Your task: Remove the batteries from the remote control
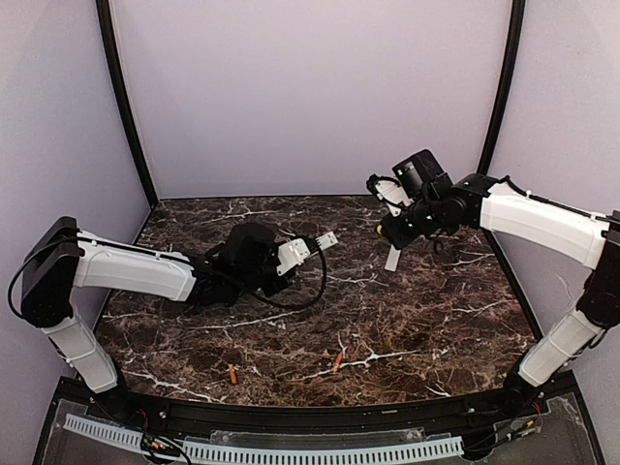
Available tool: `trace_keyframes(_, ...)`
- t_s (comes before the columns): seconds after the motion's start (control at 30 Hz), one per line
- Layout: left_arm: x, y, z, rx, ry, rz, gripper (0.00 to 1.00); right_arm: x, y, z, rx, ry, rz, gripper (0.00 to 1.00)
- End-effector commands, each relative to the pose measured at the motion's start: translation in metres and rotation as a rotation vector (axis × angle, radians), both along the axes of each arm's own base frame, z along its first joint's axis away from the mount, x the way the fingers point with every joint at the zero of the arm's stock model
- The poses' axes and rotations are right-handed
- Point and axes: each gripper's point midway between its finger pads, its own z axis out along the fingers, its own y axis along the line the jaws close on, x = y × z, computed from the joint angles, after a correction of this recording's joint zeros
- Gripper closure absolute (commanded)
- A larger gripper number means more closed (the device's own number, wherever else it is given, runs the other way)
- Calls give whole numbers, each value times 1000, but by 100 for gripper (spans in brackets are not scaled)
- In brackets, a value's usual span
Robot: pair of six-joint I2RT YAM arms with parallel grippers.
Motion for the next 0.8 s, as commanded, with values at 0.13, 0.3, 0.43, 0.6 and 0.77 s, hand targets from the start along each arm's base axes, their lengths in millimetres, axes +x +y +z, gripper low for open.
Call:
trace_keyframes(0.13,19,85,-3,-110,279,544,100,24,1,15,96,-95,-98,100)
trace_keyframes(0.3,11,131,-15,-155,338,730,100,29,-1,18,137,-113,-126,100)
trace_keyframes(0.43,-4,165,-28,-222,400,887,99,30,1,23,192,-122,-128,100)
trace_keyframes(0.6,-22,189,-46,-281,455,992,100,28,7,24,242,-119,-110,100)
trace_keyframes(0.77,-34,199,-65,-254,500,1009,100,24,13,18,271,-99,-87,100)
